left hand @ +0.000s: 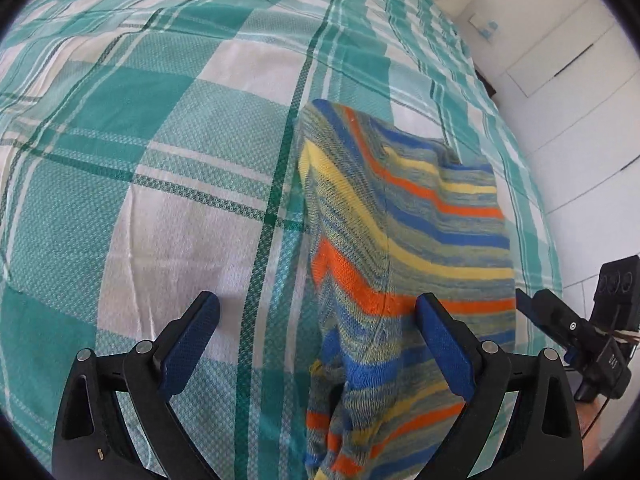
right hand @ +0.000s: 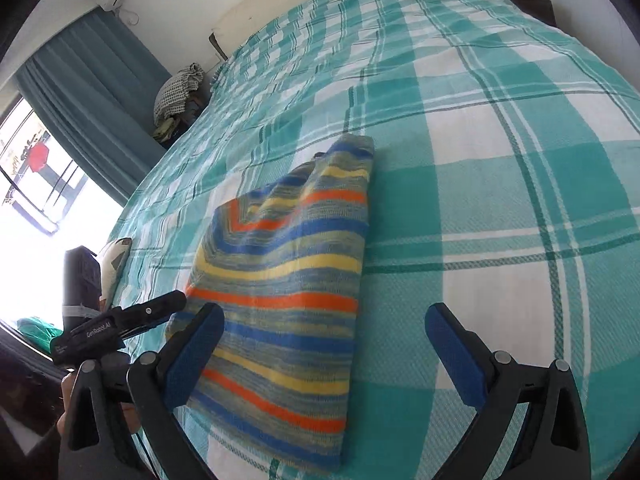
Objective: Fold small clothes
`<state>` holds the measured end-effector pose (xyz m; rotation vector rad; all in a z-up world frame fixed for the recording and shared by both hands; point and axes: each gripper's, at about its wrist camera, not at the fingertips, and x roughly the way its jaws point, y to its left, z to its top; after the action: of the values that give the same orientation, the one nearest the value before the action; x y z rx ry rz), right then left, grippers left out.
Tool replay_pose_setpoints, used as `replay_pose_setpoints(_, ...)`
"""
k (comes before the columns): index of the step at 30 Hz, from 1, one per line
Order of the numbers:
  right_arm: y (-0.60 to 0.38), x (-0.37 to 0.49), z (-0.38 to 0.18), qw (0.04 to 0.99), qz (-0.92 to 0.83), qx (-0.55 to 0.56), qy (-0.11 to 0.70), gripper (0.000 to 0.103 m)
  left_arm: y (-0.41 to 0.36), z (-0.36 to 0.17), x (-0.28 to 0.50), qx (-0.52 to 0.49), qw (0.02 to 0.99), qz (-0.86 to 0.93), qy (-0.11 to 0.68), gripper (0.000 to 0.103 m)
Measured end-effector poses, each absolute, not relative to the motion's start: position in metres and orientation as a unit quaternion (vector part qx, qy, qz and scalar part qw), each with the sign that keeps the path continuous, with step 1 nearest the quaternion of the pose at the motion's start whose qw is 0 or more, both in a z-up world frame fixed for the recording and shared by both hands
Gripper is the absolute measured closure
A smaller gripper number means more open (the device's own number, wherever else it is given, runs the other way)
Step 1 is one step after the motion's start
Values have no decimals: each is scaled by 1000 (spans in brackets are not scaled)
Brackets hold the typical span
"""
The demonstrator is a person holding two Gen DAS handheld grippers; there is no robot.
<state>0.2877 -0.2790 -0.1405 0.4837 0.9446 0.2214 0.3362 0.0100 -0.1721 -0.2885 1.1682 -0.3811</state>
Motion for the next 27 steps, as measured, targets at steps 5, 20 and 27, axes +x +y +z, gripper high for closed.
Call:
replay_pose_setpoints(5,-250,337,-179,840,119,237,473,65,-21,-172,344,-60,816,-189,543,81)
replay_pose_setpoints(20,-194,329,-53,915,112,133,365,75,5,-69,338,-32,871,-159,464,42)
replay_pose_setpoints(27,-224,276,-84,898,28,91,429,26,26,-93,266,69,890,-90,442,10)
